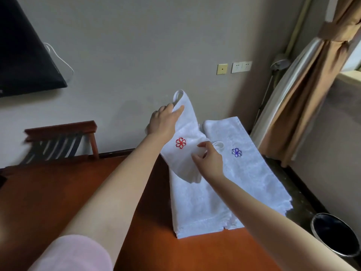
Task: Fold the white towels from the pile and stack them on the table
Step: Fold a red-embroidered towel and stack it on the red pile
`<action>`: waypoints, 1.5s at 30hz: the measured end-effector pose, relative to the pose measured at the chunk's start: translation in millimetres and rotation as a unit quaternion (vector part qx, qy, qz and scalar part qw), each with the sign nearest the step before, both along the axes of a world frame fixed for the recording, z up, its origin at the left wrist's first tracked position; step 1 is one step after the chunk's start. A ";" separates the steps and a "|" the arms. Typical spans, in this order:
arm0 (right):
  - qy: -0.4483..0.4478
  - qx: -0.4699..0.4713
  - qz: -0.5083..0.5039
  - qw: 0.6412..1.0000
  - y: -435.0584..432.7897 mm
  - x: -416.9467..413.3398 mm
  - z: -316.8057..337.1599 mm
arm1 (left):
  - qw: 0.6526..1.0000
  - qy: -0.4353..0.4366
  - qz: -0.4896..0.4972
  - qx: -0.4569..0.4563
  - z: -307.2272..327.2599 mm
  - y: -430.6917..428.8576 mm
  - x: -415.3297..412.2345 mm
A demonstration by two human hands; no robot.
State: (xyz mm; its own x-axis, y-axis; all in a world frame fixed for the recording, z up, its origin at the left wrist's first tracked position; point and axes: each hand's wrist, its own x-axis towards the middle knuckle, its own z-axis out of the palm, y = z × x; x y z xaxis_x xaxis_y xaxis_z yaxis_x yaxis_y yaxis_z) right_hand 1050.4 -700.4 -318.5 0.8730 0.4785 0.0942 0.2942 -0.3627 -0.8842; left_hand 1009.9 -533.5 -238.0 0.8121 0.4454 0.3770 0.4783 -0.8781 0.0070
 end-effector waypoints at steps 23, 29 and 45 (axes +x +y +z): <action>0.051 -0.382 0.050 0.921 -73.2 -66.3 -71.9 | 0.982 0.090 -0.161 0.051 -46.3 -56.0 -17.6; -0.055 -0.382 0.048 0.921 -55.6 -42.3 -48.1 | 0.980 0.106 -0.162 0.042 -48.5 -52.3 -17.6; -0.069 -0.040 0.097 0.992 38.9 103.2 19.1 | 0.992 0.071 -0.098 0.034 -30.5 6.1 27.1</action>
State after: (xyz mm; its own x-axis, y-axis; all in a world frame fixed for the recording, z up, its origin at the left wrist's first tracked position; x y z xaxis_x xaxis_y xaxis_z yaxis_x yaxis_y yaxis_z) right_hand 1153.6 -661.5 -299.4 0.7454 0.6468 0.1615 0.4820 -0.3555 -0.8008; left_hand 1037.0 -527.4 -268.5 0.9278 0.2513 0.2756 0.2905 -0.9504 -0.1114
